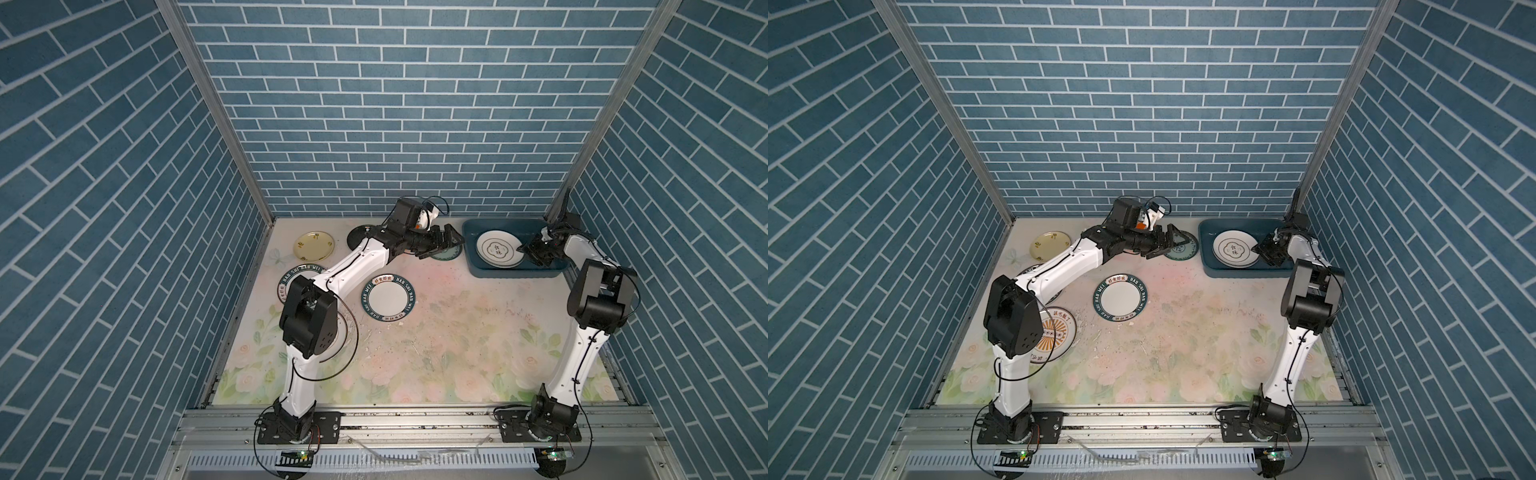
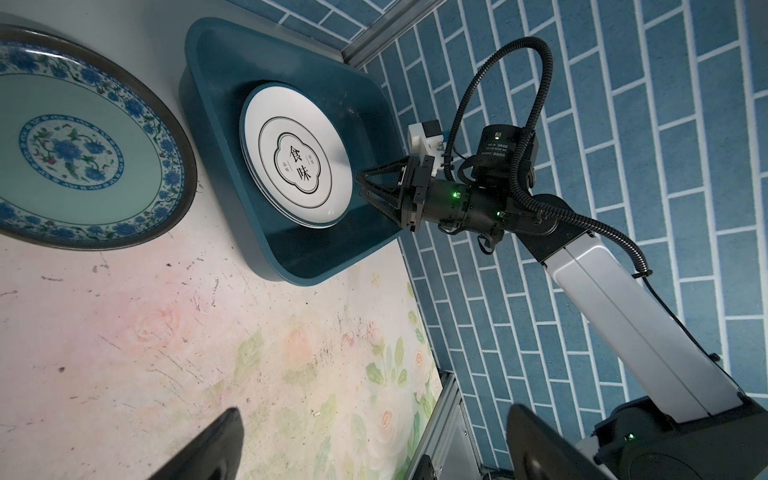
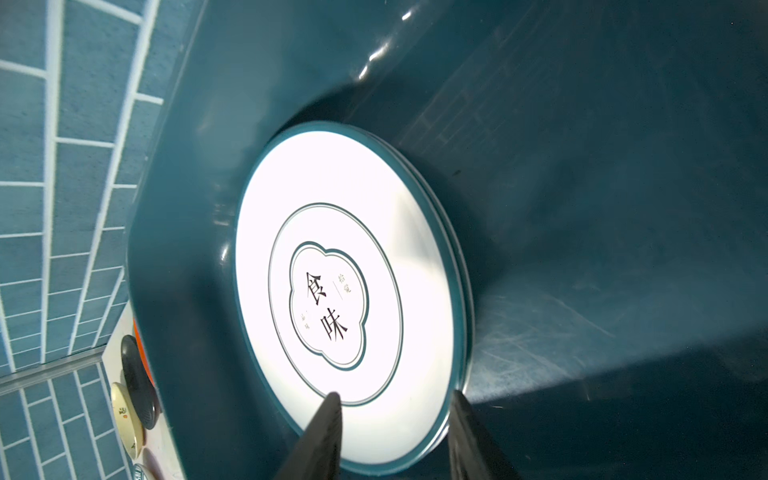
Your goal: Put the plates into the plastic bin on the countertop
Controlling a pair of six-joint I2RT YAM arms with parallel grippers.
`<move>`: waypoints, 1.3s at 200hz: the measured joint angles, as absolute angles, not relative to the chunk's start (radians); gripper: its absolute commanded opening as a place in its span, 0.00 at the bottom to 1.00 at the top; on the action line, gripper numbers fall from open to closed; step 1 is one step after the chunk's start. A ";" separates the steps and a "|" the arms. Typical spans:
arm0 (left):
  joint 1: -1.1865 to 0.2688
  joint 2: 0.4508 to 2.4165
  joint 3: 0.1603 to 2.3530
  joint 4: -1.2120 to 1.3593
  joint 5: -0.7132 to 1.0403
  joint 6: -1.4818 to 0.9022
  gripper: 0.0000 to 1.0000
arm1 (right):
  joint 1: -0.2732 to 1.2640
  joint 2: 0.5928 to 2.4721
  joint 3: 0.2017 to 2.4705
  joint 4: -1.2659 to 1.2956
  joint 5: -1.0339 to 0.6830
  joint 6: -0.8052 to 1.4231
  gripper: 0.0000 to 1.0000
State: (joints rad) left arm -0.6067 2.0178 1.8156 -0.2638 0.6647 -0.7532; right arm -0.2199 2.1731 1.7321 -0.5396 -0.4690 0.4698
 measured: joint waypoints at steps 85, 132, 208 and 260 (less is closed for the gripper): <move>-0.606 1.932 1.719 -0.233 0.640 -0.753 1.00 | -0.205 2.113 1.716 -0.556 -0.451 0.433 0.68; -0.606 1.877 1.649 -0.216 0.622 -0.752 1.00 | -0.192 2.022 1.660 -0.541 -0.422 0.421 0.73; -0.589 1.810 1.581 -0.196 0.575 -0.755 1.00 | -0.172 1.824 1.558 -0.540 -0.333 0.422 0.78; -0.578 1.775 1.524 -0.193 0.530 -0.779 1.00 | -0.142 1.657 1.480 -0.538 -0.328 0.434 0.78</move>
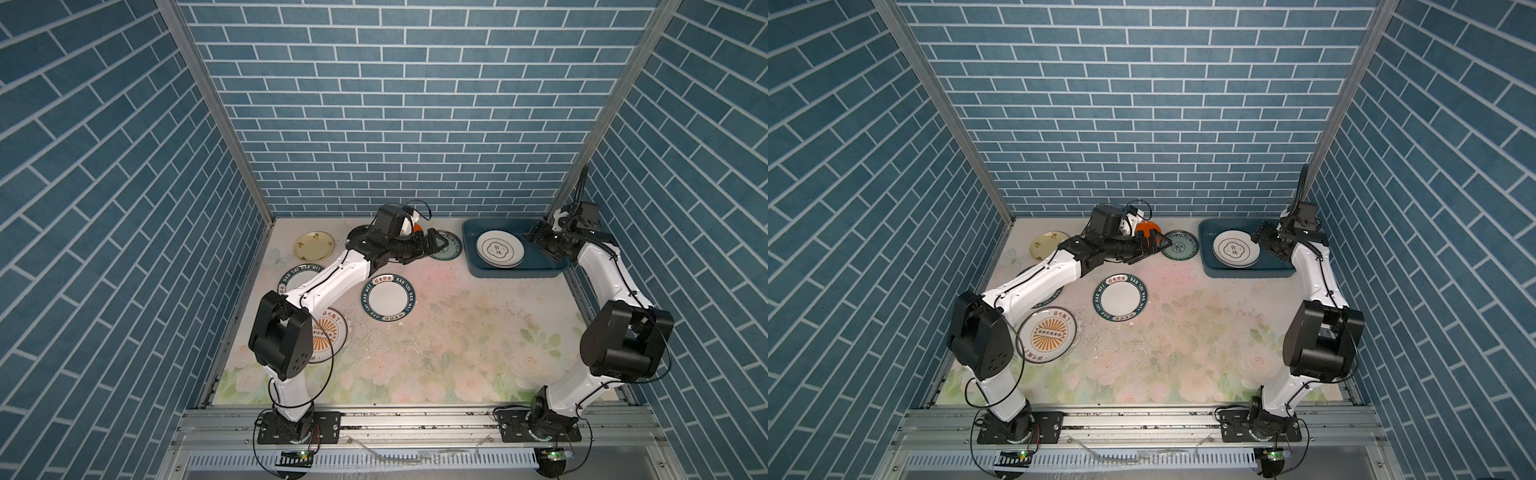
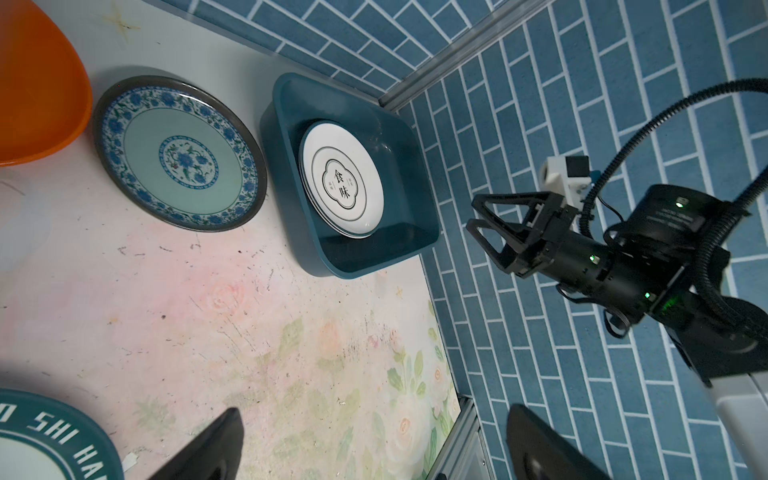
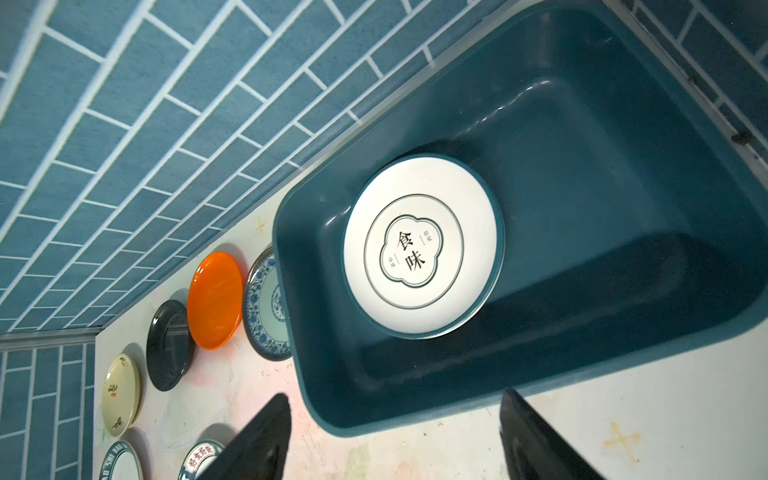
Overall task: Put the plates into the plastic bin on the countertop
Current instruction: 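Reach left gripper to the small green-rimmed plate while right gripper withdraws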
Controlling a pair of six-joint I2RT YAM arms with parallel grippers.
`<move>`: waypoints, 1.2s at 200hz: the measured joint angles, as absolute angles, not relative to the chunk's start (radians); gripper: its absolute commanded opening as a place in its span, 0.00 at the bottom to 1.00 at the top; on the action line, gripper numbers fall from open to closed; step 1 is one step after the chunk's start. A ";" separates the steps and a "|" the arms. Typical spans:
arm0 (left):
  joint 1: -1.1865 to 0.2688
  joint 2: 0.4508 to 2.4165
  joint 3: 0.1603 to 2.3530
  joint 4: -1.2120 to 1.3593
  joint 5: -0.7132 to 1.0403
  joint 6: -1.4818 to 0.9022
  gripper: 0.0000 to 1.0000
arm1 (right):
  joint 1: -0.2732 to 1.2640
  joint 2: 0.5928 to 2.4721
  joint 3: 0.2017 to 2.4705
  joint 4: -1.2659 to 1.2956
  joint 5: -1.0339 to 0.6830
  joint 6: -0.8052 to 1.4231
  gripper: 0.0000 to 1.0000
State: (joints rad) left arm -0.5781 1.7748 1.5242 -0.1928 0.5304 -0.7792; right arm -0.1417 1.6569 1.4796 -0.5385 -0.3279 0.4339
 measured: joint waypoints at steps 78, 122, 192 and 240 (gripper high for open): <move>-0.498 1.546 1.256 -0.215 0.414 -0.799 1.00 | 0.018 1.481 1.367 -0.524 -0.358 0.475 0.81; -0.376 1.380 0.991 -0.239 0.359 -0.814 0.99 | 0.120 1.427 1.325 -0.487 -0.351 0.514 0.84; -0.267 1.290 0.773 -0.225 0.388 -0.820 0.98 | 0.248 1.481 1.354 -0.429 -0.336 0.546 0.96; -0.261 1.418 0.751 -0.145 0.445 -0.823 0.97 | 0.338 1.531 1.403 -0.388 -0.340 0.573 0.98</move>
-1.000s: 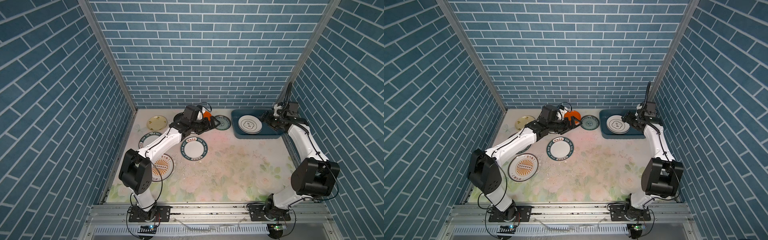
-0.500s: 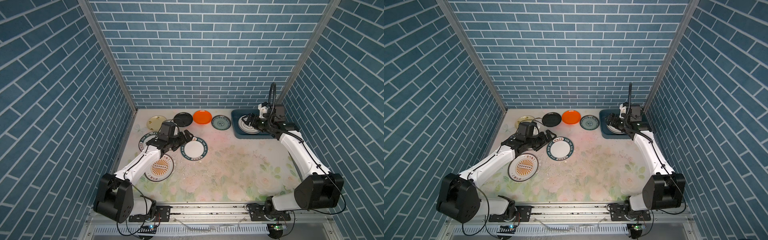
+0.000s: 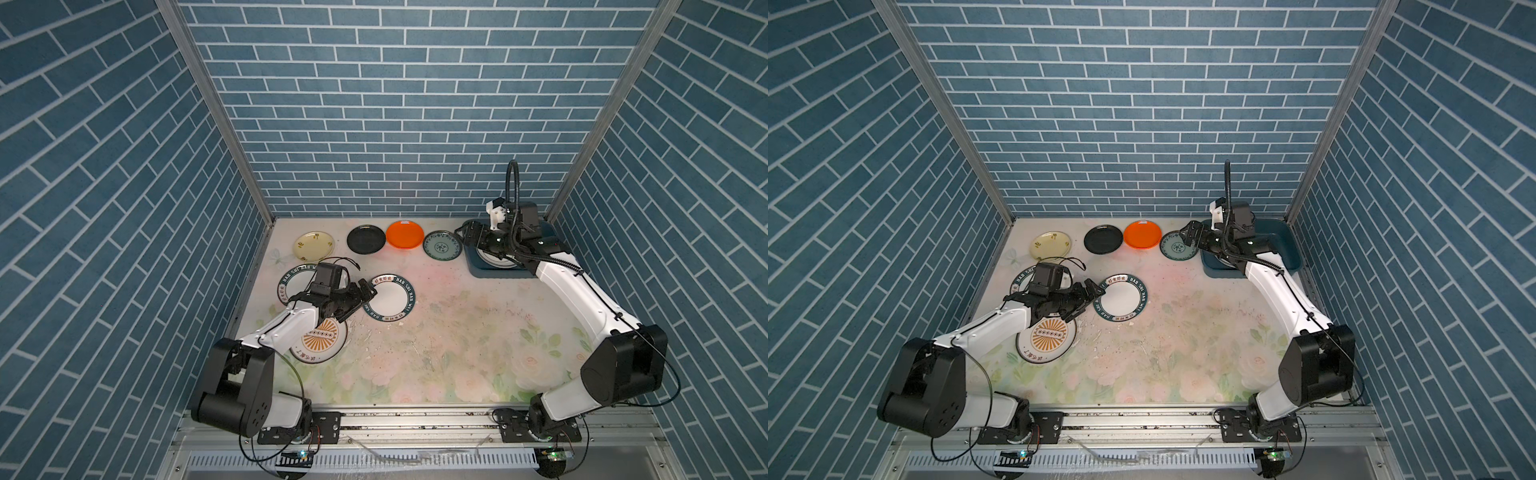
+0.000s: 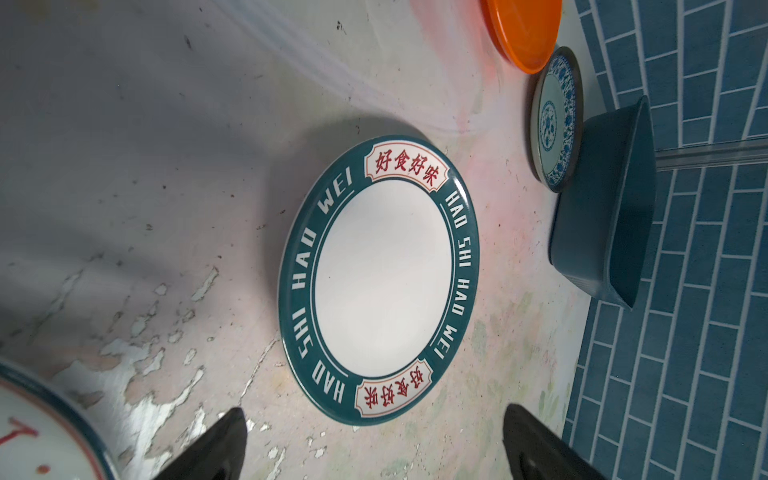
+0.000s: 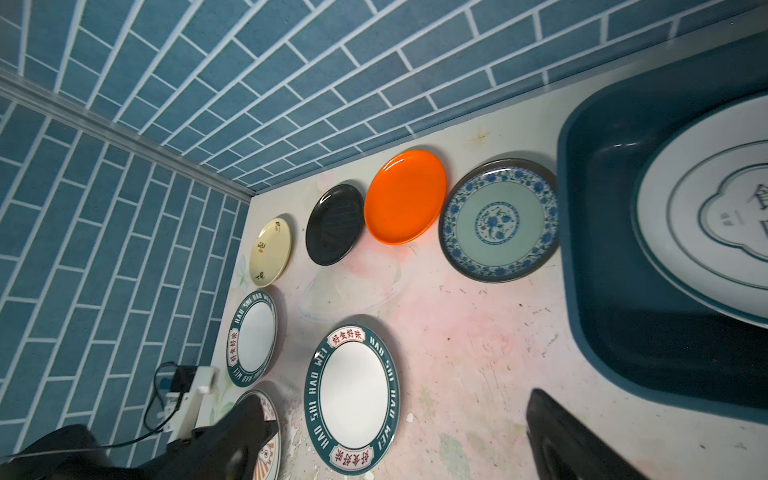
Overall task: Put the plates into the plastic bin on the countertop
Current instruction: 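Reach left gripper to the small green-rimmed plate while right gripper withdraws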
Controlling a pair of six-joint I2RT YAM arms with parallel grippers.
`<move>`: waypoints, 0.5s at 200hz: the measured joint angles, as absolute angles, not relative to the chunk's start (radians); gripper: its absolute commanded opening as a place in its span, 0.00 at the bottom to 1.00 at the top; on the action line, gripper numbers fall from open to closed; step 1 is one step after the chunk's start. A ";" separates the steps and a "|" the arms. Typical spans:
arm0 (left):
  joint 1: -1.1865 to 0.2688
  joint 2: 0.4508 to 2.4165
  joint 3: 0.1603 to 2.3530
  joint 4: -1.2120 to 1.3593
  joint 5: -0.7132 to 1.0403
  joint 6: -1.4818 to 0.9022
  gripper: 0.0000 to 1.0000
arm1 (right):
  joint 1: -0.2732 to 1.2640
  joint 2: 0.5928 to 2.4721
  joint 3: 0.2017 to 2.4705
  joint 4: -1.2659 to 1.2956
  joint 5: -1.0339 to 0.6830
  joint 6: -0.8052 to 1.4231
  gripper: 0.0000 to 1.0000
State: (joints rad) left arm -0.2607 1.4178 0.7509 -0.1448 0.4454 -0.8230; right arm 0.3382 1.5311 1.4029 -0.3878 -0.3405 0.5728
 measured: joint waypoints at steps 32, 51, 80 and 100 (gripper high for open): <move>-0.249 1.499 0.751 -0.098 0.476 -0.820 0.95 | 0.378 1.546 1.403 -0.373 -0.340 0.596 0.98; -0.236 1.543 0.751 -0.074 0.497 -0.816 0.93 | 0.382 1.552 1.403 -0.373 -0.336 0.604 0.98; -0.222 1.604 0.751 -0.033 0.535 -0.809 0.87 | 0.382 1.556 1.403 -0.367 -0.323 0.607 0.98; -0.217 1.631 0.751 0.006 0.564 -0.803 0.75 | 0.382 1.558 1.403 -0.354 -0.310 0.612 0.98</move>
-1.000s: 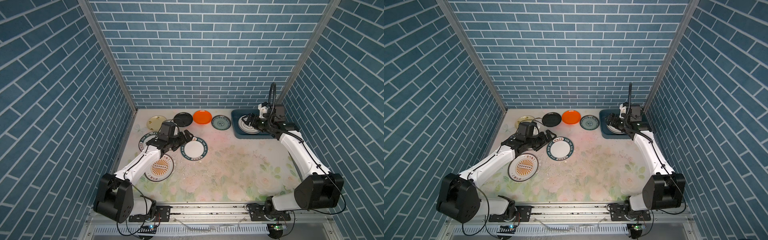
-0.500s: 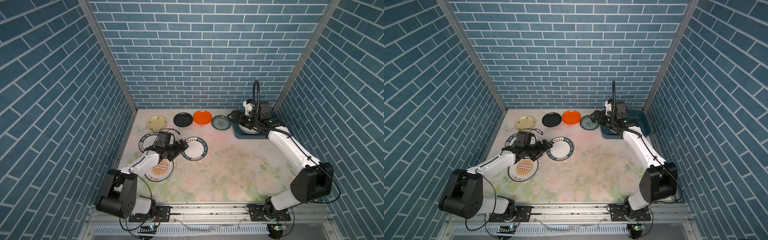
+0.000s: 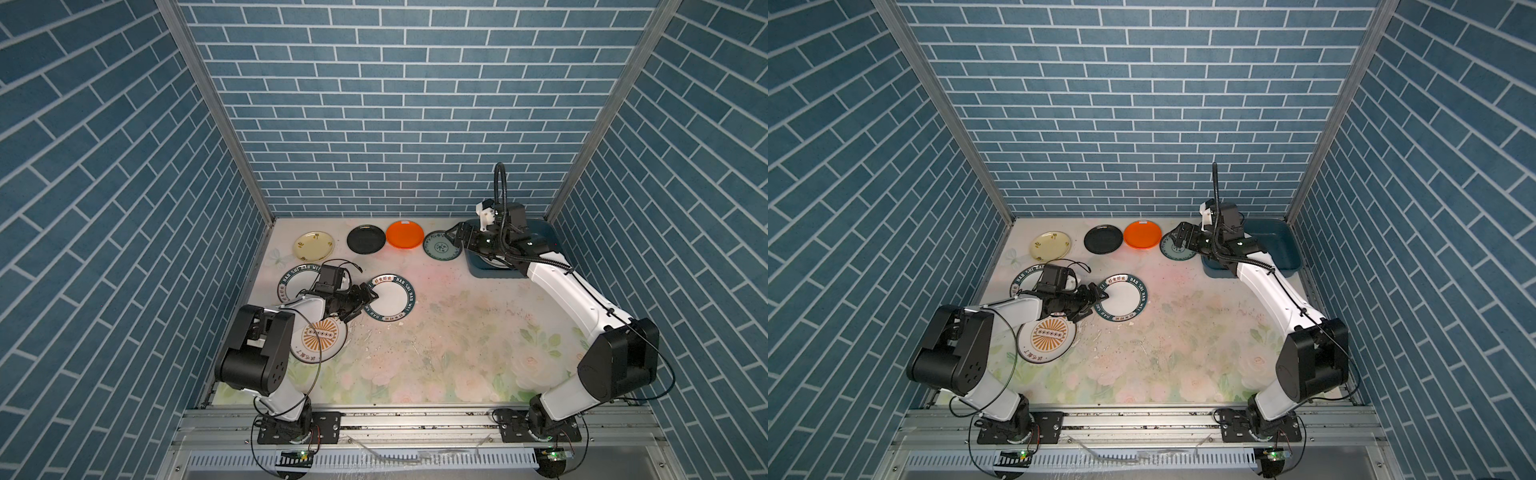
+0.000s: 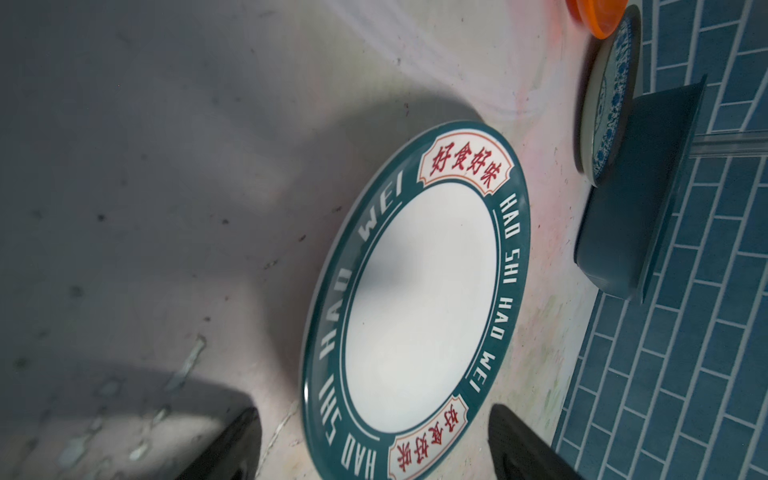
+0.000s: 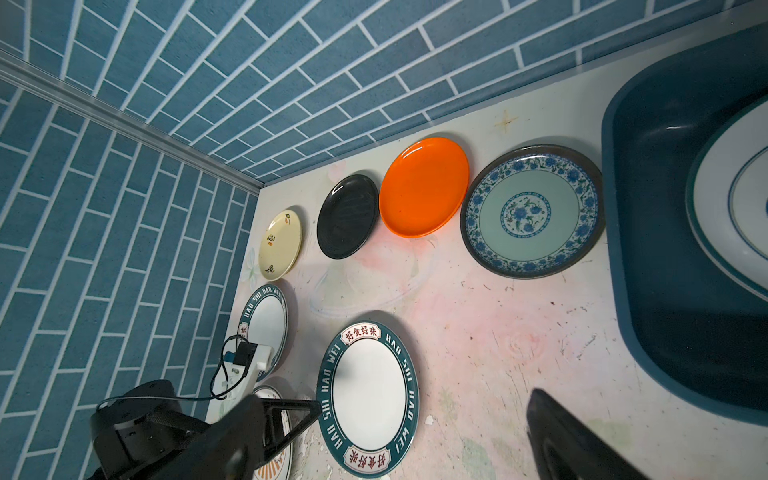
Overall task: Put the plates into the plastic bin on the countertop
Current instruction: 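Reach left gripper to the small green-rimmed plate while right gripper withdraws, then close left gripper on the green-rimmed plate rim and lift it upright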
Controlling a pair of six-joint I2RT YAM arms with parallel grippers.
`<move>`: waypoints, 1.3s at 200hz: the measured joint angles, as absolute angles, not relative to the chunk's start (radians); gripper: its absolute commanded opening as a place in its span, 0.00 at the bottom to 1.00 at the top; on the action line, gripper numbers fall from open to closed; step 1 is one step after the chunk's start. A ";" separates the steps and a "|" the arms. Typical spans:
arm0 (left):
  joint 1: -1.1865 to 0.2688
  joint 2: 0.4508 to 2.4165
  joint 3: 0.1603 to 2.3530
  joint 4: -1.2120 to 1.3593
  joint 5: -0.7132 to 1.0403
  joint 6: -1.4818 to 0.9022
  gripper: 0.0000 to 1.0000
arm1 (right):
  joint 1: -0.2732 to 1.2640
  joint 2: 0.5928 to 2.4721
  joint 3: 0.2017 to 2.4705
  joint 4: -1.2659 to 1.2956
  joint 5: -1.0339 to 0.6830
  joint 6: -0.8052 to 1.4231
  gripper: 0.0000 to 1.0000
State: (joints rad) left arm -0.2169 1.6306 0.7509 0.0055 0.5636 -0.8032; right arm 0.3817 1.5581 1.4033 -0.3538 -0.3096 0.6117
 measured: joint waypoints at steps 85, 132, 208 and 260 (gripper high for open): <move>-0.175 1.735 0.744 0.127 0.652 -0.794 0.19 | 0.387 1.565 1.403 -0.322 -0.257 0.633 0.98; -0.175 1.735 0.772 0.104 0.663 -0.789 0.05 | 0.387 1.588 1.403 -0.289 -0.266 0.656 0.98; -0.174 1.697 0.846 0.025 0.676 -0.803 0.00 | 0.385 1.595 1.403 -0.262 -0.309 0.662 0.98; -0.174 1.616 0.994 -0.065 0.684 -0.831 0.00 | 0.359 1.622 1.407 -0.232 -0.439 0.685 0.94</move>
